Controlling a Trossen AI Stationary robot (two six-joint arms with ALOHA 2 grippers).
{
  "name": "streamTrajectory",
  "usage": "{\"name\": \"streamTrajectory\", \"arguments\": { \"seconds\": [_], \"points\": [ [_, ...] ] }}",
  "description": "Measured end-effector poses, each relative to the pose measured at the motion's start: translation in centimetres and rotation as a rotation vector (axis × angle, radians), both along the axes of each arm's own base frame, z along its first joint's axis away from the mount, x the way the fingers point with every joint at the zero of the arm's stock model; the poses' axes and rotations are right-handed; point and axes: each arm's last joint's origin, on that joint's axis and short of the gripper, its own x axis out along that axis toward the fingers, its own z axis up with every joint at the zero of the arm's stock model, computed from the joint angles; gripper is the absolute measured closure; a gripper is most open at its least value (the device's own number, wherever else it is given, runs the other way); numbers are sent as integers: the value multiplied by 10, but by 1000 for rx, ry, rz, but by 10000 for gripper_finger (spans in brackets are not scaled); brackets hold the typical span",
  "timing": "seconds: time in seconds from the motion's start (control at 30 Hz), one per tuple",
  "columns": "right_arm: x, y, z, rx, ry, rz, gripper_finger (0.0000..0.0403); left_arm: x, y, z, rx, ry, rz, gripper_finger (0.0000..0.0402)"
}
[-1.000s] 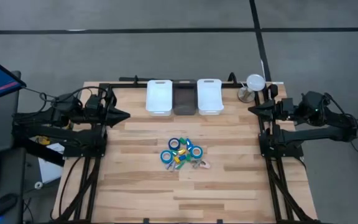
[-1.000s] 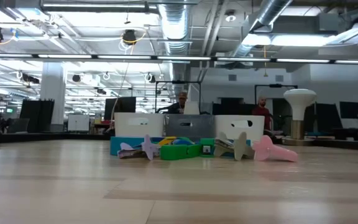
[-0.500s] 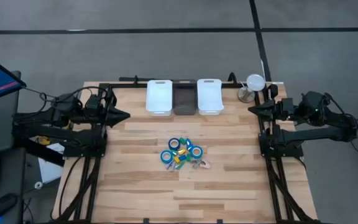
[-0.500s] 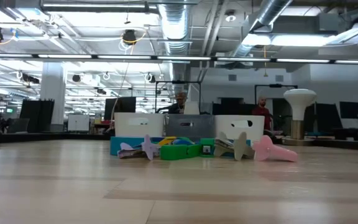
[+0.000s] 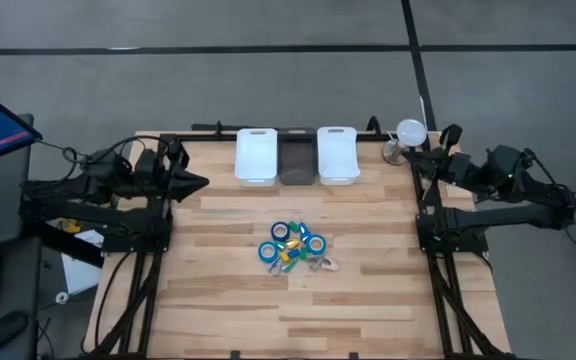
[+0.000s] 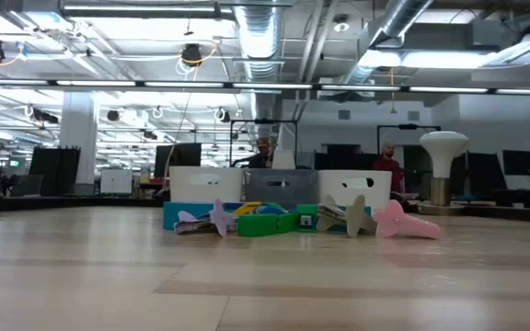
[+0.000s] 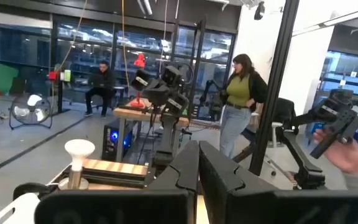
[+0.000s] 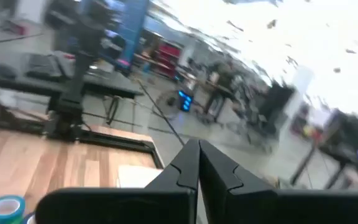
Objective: Pick and place Stapler, Stapler remover, tape
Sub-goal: Put the blue tape into the right white bin
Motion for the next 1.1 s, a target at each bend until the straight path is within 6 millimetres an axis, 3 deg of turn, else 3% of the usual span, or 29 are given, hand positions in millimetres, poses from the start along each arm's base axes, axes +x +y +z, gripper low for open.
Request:
{"name": "streamTrajectory", "arguments": {
  "seconds": [0.17, 0.27, 0.43, 0.7, 0.83, 0.97, 1.1],
  "points": [
    [0, 0, 5, 44, -67, 15, 403, 9, 0, -23, -2, 92, 0, 398],
    [0, 2, 9, 111, -137, 71, 403, 16, 0, -49, 3, 170, -12, 398],
    [-1, 2, 19, 63, -223, 74, 403, 23, -1, -93, -69, 251, -26, 398],
    [-3, 2, 29, 112, -351, 100, 403, 28, -3, -141, -79, 49, -21, 398],
    [6, 2, 19, 160, -320, 87, 403, 28, -3, -155, -80, 17, -22, 398],
    [22, 1, 1, 166, -167, 44, 403, 31, -3, -164, -98, 63, -23, 398],
    [43, -4, -23, 214, -65, -114, 403, 36, -3, -170, -101, 101, -21, 398]
  ]
}}
